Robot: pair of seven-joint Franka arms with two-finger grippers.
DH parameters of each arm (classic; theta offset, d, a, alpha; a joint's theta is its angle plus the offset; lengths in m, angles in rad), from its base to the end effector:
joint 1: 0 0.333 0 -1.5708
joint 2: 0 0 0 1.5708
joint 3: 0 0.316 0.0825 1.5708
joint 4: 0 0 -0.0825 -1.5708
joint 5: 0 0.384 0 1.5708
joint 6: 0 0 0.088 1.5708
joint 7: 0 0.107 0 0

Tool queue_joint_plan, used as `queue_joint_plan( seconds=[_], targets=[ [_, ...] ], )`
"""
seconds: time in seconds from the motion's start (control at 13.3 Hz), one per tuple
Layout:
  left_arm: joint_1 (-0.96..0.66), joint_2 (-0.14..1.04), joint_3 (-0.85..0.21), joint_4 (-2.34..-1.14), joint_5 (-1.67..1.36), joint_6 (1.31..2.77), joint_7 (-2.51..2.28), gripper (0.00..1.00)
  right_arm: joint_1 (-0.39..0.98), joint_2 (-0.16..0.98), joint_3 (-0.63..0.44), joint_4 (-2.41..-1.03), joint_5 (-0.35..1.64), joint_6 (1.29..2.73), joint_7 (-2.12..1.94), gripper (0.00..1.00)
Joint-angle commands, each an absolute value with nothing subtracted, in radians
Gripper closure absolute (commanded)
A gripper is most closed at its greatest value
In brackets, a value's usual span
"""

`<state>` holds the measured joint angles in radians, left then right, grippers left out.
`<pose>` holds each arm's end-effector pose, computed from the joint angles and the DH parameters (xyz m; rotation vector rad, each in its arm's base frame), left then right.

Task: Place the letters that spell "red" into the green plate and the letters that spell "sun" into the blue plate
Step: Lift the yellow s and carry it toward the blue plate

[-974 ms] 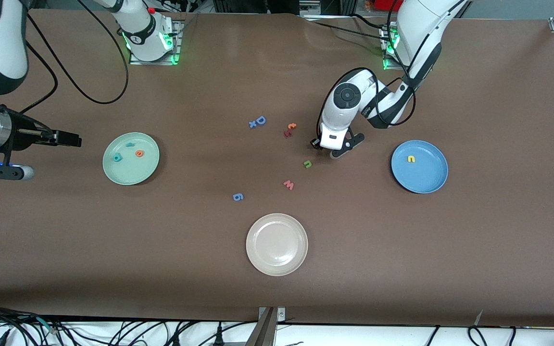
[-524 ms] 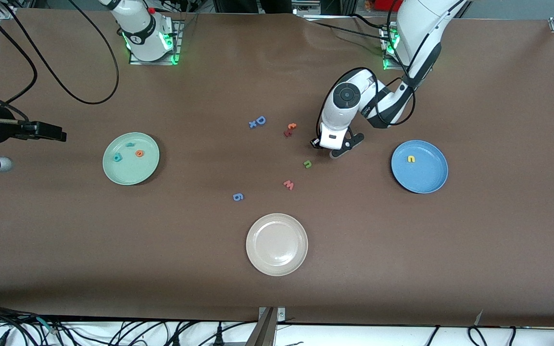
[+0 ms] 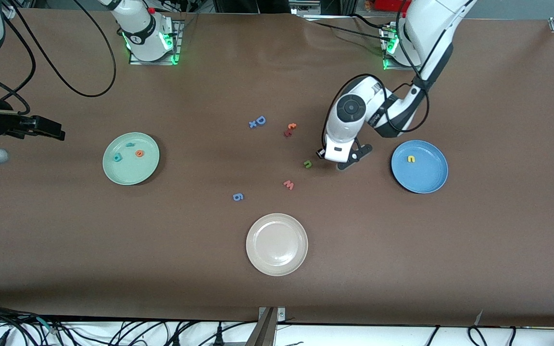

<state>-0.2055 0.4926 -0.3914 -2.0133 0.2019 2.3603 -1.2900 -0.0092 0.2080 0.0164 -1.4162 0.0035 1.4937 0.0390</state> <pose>0.4937 -0.3281 0.2144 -2.9609 -0.8752 0.1500 0.6071 0.0038 0.5695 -3.1306 0.0499 0.2047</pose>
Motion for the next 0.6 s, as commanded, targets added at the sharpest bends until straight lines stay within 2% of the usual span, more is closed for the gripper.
queue_joint_plan(
  seconds=[0.0,0.3,0.52],
  targets=[
    [-0.135,0.491,-0.397,-1.947,0.238,2.238,-1.102,0.75,0.005,0.173,0.008,-1.454,0.002,1.522,0.044,0.0],
    [-0.007,0.488,-0.397,-1.879,0.238,2.053,-0.775,0.75,0.005,0.175,0.006,-1.439,0.006,1.525,0.044,0.0],
    [0.098,0.486,-0.397,-1.87,0.238,2.014,-0.564,0.75,0.003,0.17,-0.003,-1.436,0.008,1.525,0.038,0.0]
  ],
)
